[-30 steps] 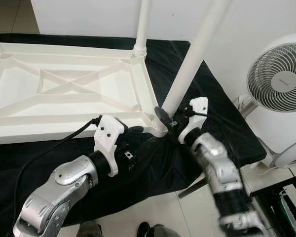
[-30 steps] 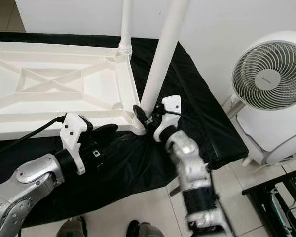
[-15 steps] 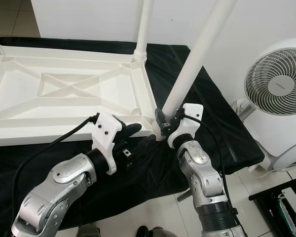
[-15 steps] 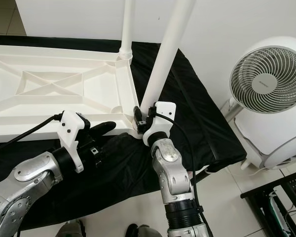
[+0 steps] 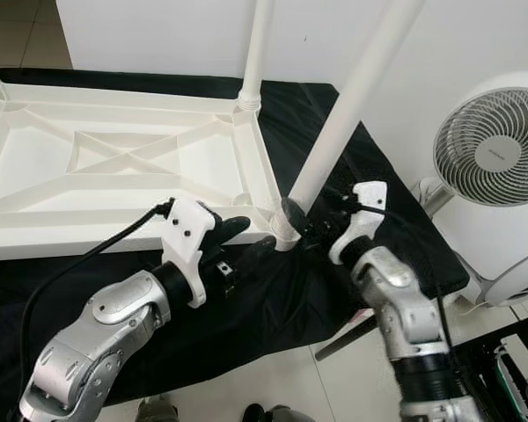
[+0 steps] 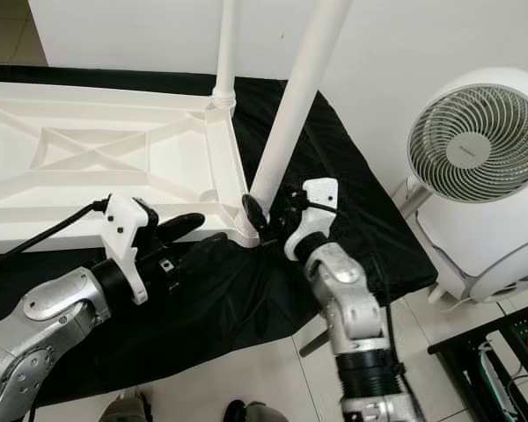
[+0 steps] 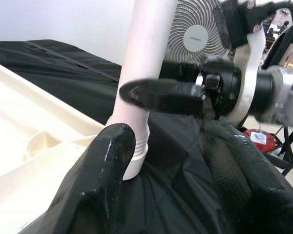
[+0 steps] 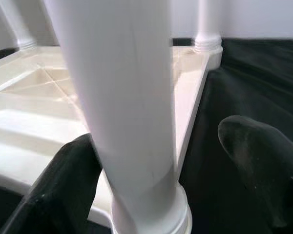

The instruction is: Building children table

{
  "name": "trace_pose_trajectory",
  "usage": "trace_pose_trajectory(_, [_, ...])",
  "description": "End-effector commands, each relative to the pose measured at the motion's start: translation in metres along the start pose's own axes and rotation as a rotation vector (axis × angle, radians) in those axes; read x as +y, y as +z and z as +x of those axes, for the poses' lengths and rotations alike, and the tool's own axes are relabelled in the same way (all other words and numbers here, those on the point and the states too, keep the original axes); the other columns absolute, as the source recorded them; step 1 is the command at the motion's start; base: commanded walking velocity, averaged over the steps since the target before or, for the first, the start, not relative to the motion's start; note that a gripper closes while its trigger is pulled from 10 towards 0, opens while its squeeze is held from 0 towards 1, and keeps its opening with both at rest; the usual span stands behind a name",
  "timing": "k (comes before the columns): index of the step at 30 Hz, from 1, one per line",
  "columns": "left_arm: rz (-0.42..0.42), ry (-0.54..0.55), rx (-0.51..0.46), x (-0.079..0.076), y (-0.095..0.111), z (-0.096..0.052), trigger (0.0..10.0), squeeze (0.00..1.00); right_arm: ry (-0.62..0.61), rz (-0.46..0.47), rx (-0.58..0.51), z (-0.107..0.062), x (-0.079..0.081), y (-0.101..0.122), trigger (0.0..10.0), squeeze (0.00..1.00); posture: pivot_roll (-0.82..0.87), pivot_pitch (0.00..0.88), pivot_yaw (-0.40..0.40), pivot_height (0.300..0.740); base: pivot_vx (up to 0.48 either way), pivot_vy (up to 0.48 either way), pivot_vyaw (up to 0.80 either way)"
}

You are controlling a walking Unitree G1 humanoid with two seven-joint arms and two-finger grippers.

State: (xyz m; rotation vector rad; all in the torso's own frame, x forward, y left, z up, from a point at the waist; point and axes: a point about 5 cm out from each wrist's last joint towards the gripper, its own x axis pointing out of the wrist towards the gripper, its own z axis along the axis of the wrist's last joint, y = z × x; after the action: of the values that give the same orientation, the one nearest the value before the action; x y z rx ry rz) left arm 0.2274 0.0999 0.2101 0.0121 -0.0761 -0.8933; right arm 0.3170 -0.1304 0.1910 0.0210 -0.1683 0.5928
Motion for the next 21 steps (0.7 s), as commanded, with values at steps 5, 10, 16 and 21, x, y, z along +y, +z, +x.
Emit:
trace_pose_trajectory(5, [-0.009,-0.04,-0.001,-0.005,-0.002,0.005,10.0,0.0,0.14,-0.041,0.03,0.0,-0.009,-0.006,10.0,0.0,0.17,0.104,-0.16,0.74,0.0,0.0,0.0])
trace_pose_trajectory(10, [-0.015,-0.042,-0.01,-0.007,0.0,0.006,10.0,0.0,0.275,-0.045,0.073,0.007,-0.015,-0.013,10.0,0.0,0.18,0.108,-0.161,0.74,0.0,0.0,0.0])
trace_pose_trajectory(16, [-0.036,-0.058,0.0,-0.012,-0.001,0.005,10.0,0.0,0.328,-0.04,0.091,0.022,-0.017,-0.019,0.0,0.0,0.19,0.116,-0.161,0.74,0.0,0.0,0.0])
trace_pose_trajectory(21, [-0.047,-0.055,0.01,-0.014,-0.003,0.004,10.0,0.0,0.34,-0.024,0.09,0.028,-0.018,-0.021,0.0,0.0,0.2,0.129,-0.163,0.74,0.0,0.0,0.0])
